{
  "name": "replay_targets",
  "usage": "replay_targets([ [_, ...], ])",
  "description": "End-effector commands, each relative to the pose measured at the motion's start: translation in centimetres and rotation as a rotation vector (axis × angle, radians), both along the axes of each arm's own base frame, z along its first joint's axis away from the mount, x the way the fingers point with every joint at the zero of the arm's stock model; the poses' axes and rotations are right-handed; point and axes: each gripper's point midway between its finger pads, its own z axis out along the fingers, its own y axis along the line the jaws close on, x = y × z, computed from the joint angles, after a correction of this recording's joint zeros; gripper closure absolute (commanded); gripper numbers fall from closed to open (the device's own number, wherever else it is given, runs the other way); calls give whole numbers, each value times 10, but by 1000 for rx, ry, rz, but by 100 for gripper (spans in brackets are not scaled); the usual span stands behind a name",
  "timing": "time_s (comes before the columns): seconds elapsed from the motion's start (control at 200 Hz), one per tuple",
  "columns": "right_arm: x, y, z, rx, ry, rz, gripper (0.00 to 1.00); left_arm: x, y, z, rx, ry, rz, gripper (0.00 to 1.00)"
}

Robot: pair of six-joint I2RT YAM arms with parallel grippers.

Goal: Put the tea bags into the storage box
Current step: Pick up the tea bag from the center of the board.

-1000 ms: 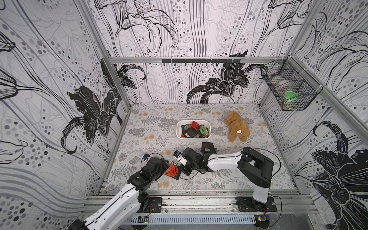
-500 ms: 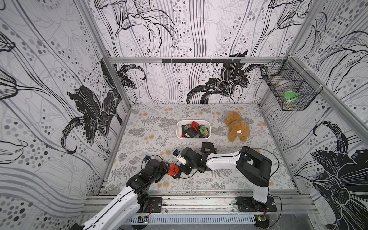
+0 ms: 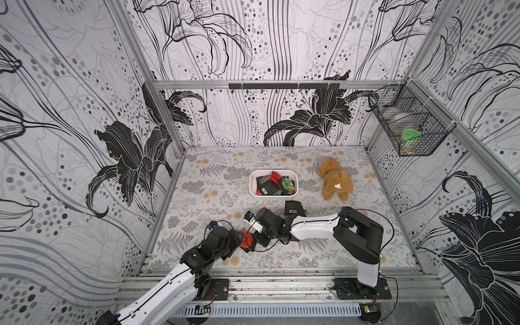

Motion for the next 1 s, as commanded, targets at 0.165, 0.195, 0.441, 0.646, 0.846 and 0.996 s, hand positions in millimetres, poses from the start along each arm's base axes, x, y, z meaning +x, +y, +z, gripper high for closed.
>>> replay_targets([
  [0.165, -3, -7, -15, -58, 22, -9, 86, 13, -14, 21, -77, -75, 3, 51],
  [0.195, -3, -7, -15, -57, 23, -10, 86, 13, -14, 22, -80, -77, 7, 52],
  [0.441, -4, -4, -12, -39, 28, -11, 86, 16, -22, 10, -89, -63, 0, 63],
  [0.646, -1, -6, -7, -25, 10, -25, 86, 18, -32, 8, -99, -79, -25, 70],
  [0.846, 8, -12, 8, 8, -53, -78, 86, 20, -25, 9, -42, -75, -13, 93],
  [0.996, 40, -42, 32, 4, -205, -285, 85, 22, -17, 17, 18, -85, 0, 100],
])
